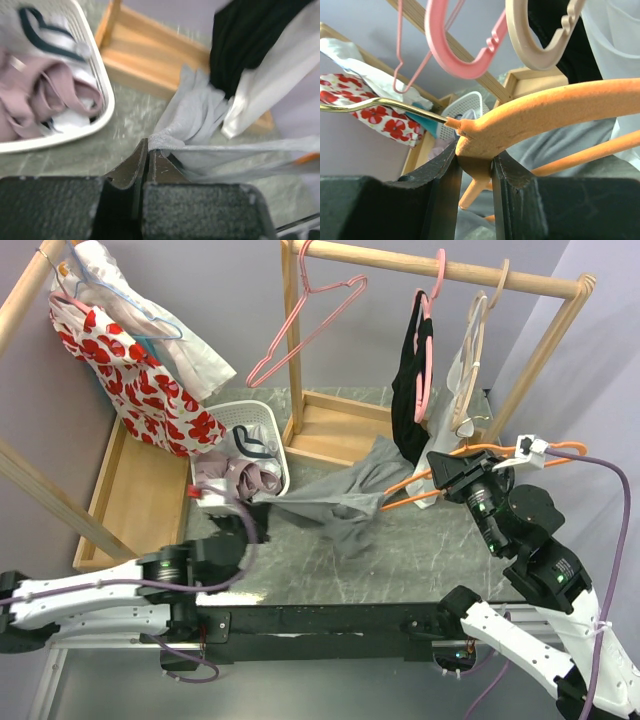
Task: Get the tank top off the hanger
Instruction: Remove the tank top from the hanger, then pick up the tank top from the center of the board.
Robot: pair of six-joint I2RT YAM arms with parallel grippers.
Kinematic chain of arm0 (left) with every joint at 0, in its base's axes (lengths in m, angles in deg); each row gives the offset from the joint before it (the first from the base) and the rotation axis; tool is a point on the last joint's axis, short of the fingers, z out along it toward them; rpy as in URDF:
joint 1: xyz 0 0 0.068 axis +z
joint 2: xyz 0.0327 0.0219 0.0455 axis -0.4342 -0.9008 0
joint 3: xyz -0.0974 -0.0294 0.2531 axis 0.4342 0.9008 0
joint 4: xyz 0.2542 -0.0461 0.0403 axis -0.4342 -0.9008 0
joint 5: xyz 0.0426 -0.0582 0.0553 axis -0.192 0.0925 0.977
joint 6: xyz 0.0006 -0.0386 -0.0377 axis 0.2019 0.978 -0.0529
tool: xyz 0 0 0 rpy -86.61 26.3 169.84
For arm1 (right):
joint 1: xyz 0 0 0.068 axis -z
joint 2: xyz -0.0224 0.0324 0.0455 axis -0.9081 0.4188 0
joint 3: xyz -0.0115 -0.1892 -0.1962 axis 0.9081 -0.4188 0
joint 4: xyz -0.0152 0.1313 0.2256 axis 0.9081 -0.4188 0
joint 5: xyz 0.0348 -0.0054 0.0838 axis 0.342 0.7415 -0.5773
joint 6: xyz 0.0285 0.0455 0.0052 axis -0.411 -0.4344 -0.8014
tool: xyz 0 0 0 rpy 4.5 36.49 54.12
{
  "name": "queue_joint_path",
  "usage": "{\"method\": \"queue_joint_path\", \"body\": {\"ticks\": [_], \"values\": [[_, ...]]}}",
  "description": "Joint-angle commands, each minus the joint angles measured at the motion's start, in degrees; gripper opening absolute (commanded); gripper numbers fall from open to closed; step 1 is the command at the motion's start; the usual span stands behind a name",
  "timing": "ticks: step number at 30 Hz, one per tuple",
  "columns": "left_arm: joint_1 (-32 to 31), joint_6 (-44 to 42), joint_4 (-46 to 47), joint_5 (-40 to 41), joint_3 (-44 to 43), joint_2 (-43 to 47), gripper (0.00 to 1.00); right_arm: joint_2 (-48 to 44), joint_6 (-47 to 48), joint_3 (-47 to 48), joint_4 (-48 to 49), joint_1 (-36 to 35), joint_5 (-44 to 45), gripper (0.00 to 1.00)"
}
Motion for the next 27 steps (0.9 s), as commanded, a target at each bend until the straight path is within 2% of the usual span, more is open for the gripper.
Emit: {"method": "queue_joint_path", "body": {"ticks": [1, 6, 7, 8, 9, 10, 12, 15, 18, 21, 22, 23, 25, 27], "values": [[-0.3, -7.0, -4.7, 6.5, -5.4, 8.5, 0.01, 0.5, 0.8, 1.2, 0.5, 0.0, 2.2, 0.01], [-0.2, -10.3, -7.4, -1.2, -10.9, 8.7, 0.01, -0.2, 1.7, 0.8, 1.0, 0.1, 3.6, 0.01], [-0.2, -9.4, -8.8, -1.7, -12.2, 7.5, 0.01, -0.4, 2.0, 1.0, 0.8, 0.0, 4.6, 0.01], [-0.2, -7.4, -15.4, -1.1, -13.7, 4.5, 0.01, -0.4, 2.3, 1.9, -0.4, 0.0, 5.5, 0.01], [-0.2, -4.3, -17.2, -0.9, -14.6, 3.3, 0.01, -0.4, 3.0, 2.5, -1.1, 0.0, 7.7, 0.01], [-0.3, -5.7, -16.7, -2.2, -14.7, 2.2, 0.01, -0.6, 3.3, 2.9, -1.6, 0.1, 8.6, 0.01], [-0.2, -12.9, -6.5, -8.9, -12.7, -0.6, 0.01, -1.3, 4.0, 2.9, -1.8, 0.1, 10.1, 0.01], [-0.2, -15.5, 0.2, -12.3, -13.5, -6.8, 0.01, -2.5, 4.5, 2.3, -0.9, 0.1, 10.6, 0.01], [0.3, -17.2, 5.5, -15.5, -14.2, -13.9, 0.07, -2.8, 3.9, 2.6, -2.2, 0.0, 11.3, 0.01], [3.8, -16.2, 11.1, -22.0, -14.4, -21.0, 0.06, -3.9, 3.9, 2.0, -2.3, 0.1, 12.1, 0.01], [6.9, -15.5, 12.0, -24.2, -14.1, -22.6, 0.05, -4.2, 3.9, 1.8, -2.3, 0.1, 12.7, 0.02], [8.6, -14.8, 14.3, -29.0, -13.8, -25.5, 0.06, -4.3, 4.0, 2.0, -2.3, 0.0, 13.0, 0.02], [13.2, -12.8, 17.7, -31.7, -13.8, -28.6, 0.09, -4.9, 4.3, 2.3, -2.7, 0.1, 13.6, 0.02], [15.8, -12.5, 19.6, -34.2, -15.2, -32.9, 0.17, -5.2, 4.4, 2.5, -2.9, 0.1, 14.2, 0.02]]}}
